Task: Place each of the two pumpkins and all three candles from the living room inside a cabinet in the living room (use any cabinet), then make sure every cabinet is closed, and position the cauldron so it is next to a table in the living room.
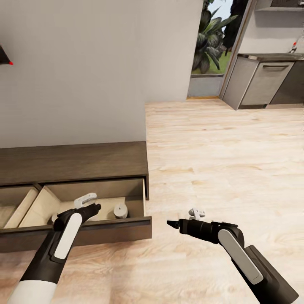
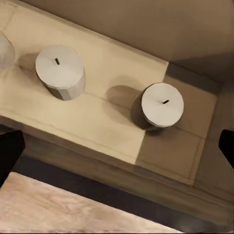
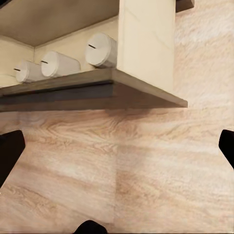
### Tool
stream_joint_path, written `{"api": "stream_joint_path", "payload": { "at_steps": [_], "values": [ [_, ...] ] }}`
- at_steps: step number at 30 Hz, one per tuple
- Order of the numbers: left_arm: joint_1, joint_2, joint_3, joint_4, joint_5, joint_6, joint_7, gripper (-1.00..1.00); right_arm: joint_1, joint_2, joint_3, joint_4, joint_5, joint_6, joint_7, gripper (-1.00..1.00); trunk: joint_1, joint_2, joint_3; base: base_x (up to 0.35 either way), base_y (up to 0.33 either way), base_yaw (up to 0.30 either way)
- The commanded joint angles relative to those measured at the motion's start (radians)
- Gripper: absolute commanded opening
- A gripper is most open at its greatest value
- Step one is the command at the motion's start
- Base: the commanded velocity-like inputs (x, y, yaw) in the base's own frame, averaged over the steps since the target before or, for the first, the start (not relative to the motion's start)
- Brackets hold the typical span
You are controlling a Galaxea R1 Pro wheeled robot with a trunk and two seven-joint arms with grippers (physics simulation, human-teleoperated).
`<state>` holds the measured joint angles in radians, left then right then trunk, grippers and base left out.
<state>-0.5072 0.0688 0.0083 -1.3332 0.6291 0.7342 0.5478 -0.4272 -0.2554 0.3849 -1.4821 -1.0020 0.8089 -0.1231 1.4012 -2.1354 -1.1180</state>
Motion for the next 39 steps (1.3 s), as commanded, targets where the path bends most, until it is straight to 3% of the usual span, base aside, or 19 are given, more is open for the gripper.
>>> {"api": "stream_joint_path", "payload": {
  "at_steps": [1, 14, 30, 39],
  "values": [
    [-0.001, 0.0, 0.0, -0.001, 0.011, 0.002, 0.009, 1.0, -0.001, -0.001, 0.002, -0.001, -0.01, 0.001, -0.01, 1.0, -0.005, 0.007, 0.002, -0.315, 0.0, 0.0],
    [-0.001, 0.0, 0.001, -0.001, 0.011, 0.003, 0.008, 1.0, -0.001, -0.001, 0.002, -0.001, -0.011, 0.001, -0.01, 1.0, -0.054, 0.098, 0.043, -0.317, 0.023, 0.0],
    [-0.001, 0.0, 0.023, 0.004, 0.016, 0.004, 0.005, 1.0, -0.001, 0.0, 0.001, 0.018, -0.011, 0.001, -0.009, 1.0, -0.116, 0.21, 0.093, -0.313, 0.154, 0.0],
    [-0.001, -0.001, 0.02, 0.008, 0.016, 0.002, 0.004, 1.0, -0.001, 0.01, 0.007, 0.025, 0.01, -0.013, -0.037, 1.0, -0.15, 0.273, 0.122, -0.305, 0.122, 0.0]
  ]
}}
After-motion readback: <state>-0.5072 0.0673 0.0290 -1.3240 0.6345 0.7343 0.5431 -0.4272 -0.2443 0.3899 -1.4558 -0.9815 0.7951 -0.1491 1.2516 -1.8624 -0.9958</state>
